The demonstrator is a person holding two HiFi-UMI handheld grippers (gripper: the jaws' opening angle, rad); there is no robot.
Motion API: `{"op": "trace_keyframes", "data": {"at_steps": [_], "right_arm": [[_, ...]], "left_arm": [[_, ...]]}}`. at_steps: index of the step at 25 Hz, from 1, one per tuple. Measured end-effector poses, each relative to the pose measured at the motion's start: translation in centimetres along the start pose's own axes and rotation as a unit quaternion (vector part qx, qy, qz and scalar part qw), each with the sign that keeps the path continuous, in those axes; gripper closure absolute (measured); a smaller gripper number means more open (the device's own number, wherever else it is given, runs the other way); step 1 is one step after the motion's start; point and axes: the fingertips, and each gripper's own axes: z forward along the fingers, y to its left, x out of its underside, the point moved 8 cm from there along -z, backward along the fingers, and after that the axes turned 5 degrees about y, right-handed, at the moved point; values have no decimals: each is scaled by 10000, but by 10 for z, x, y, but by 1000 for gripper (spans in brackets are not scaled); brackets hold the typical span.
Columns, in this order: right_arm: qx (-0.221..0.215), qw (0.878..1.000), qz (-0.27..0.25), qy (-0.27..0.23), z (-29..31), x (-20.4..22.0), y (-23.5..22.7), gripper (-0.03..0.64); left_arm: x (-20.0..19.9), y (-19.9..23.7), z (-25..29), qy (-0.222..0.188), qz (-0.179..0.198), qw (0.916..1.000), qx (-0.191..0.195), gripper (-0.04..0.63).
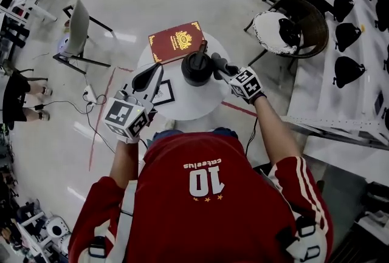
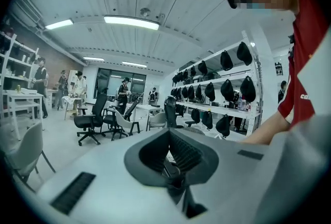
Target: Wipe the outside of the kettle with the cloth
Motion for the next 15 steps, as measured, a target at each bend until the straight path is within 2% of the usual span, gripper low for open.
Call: {"op": "trace_keyframes", "data": {"at_steps": [3, 15], "right_arm": [[126, 9996, 232, -32, -3, 6, 9, 565], [415, 9956, 844, 1, -10, 23, 44, 565]], "left_arm": [[-3, 1, 2, -17, 90, 9998, 167, 588], [-1, 12, -5, 51, 42, 9977, 670, 589]]}}
